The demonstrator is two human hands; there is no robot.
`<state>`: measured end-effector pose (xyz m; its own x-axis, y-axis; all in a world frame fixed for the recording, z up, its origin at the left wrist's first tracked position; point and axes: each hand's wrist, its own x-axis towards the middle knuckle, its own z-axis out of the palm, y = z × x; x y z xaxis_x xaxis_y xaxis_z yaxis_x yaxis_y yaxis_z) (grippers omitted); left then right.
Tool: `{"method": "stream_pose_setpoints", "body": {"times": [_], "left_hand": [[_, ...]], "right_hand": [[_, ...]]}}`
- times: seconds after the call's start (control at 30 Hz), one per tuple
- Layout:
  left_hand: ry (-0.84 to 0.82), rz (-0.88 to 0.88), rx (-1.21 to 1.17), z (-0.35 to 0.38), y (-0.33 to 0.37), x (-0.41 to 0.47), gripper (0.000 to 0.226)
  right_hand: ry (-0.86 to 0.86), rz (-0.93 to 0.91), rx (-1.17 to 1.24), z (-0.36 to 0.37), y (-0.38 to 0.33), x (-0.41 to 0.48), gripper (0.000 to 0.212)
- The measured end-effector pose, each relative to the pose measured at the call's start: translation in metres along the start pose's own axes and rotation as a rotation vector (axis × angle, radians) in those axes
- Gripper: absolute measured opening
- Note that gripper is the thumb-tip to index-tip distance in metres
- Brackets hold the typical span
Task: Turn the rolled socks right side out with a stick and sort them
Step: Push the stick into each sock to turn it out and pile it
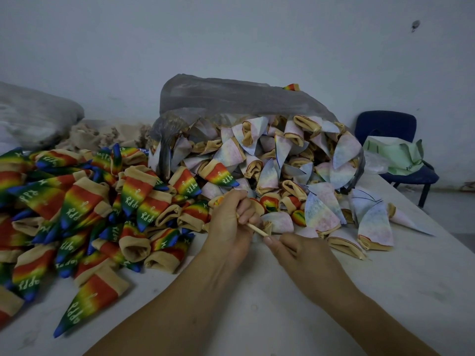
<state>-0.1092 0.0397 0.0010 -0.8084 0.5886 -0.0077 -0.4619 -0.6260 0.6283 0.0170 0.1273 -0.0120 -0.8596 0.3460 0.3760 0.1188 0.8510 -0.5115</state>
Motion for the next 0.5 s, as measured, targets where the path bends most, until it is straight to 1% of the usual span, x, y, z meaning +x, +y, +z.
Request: {"method": "stream_pose_setpoints", "body": {"times": [0.1,0.17,0.23,0.3,0.37,0.43,0.5], "left_hand": [[-0.006,0.031,0.044,0.005,0.000,-0.002,0.043],[0.005,0.064,0.106,0.007,-0.001,-0.003,0.049],[0.071,0.090,0.165,0.008,-0.003,-0.004,0.054],[0.172,0.113,0.224,0.007,-0.007,-0.004,0.058],[0.239,0.139,0.240,0.006,-0.008,-0.004,0.057],[0.251,0.123,0.195,0.003,-0.009,-0.004,0.053],[0.244,0.101,0.136,0.002,-0.008,-0.005,0.048]], "right_hand": [[-0.026,0.075,0.145,0.007,-0.008,-0.001,0.047],[-0.070,0.161,0.268,0.012,-0.011,-0.002,0.046],[-0.131,0.251,0.331,0.014,-0.009,-0.002,0.048],[-0.154,0.291,0.317,0.011,-0.006,-0.001,0.050],[-0.127,0.253,0.219,0.008,-0.004,0.001,0.049],[-0.090,0.214,0.126,0.007,-0.001,0.002,0.049],[-0.091,0.192,0.088,0.008,0.001,0.002,0.049]]}}
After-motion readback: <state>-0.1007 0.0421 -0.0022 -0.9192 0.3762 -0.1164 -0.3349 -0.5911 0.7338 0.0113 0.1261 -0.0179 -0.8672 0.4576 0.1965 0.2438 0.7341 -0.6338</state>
